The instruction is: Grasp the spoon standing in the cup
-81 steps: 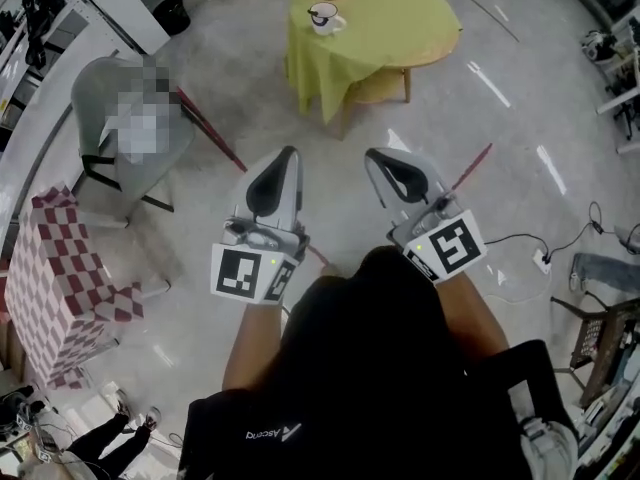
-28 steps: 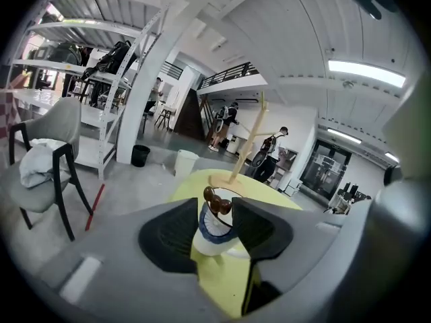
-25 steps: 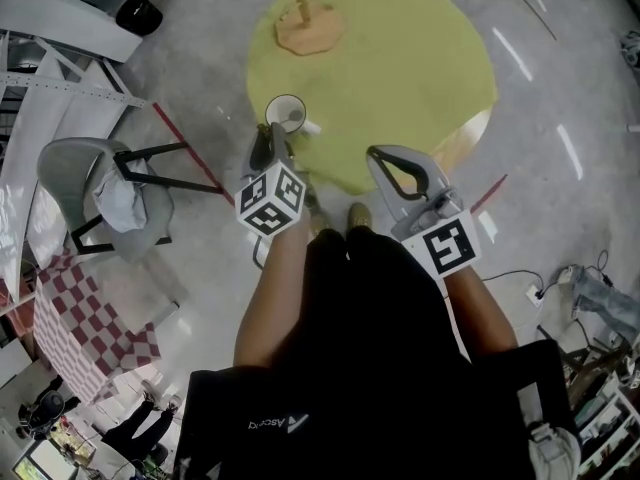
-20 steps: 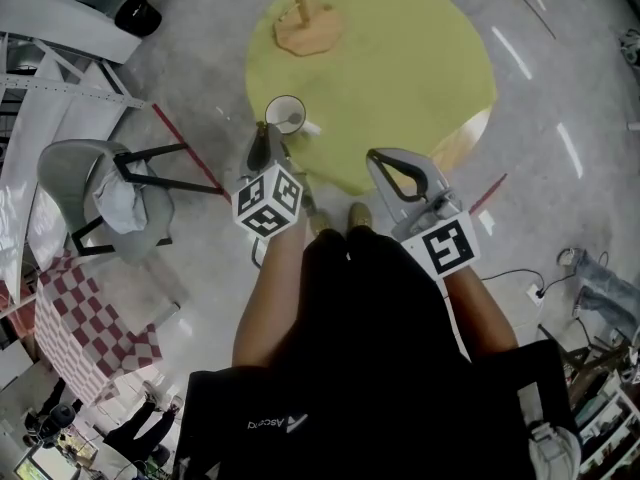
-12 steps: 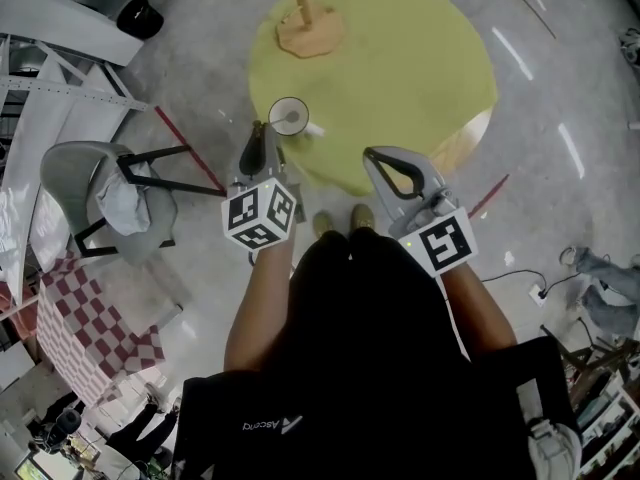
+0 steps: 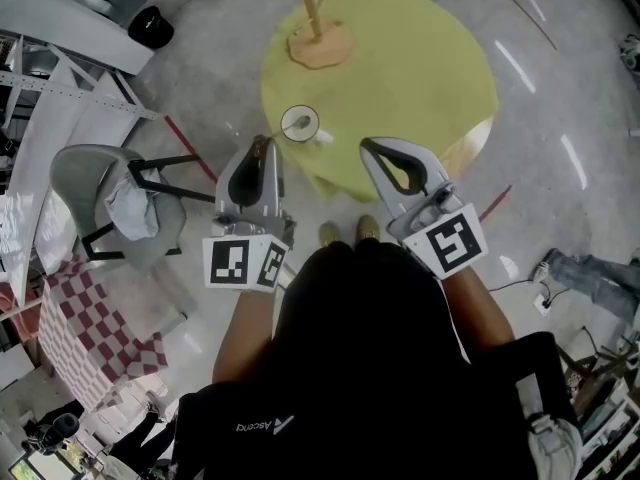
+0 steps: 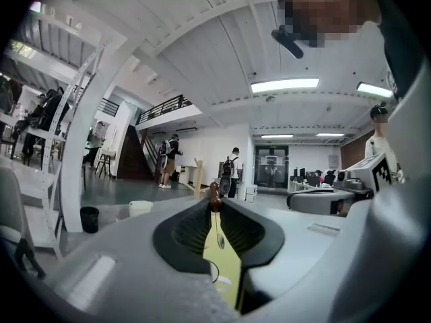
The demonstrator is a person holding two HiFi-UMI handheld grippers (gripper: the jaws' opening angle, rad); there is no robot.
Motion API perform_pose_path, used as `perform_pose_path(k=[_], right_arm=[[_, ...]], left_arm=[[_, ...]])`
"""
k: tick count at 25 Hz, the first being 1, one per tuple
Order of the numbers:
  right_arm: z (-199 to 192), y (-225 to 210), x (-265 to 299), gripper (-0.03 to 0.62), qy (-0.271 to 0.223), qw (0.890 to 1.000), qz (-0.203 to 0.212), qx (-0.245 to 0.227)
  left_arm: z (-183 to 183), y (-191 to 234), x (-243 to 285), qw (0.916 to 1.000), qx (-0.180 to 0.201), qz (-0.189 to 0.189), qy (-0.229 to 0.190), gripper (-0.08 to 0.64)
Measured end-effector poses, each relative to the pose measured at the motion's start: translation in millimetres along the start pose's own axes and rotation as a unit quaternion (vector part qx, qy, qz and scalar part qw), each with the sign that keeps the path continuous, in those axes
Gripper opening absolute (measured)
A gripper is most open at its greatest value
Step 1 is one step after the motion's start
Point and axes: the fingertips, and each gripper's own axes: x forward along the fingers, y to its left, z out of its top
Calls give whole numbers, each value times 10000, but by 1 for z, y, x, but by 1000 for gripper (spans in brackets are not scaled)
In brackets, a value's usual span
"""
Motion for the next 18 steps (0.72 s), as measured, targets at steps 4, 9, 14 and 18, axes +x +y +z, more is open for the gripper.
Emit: perform_pose_path(k=[4,9,14,18], right_arm=[[23,8,-3,3,-212,9998,28,36],[40,13,-10,3,-351,9993,-30,-80],[48,15,-18,3,-436,9988,-104,-179],[48,19,-23,3,-424,9989,-108,-196]], left_arm=[[32,-8,-16,9991,104,-256,-325,49],[52,-13,-31,9977,167,-420,-508,49],[54,-18,-38,9971,201,-490,-546,49],[55,-21,-42,9968,191,-525,-570,49]])
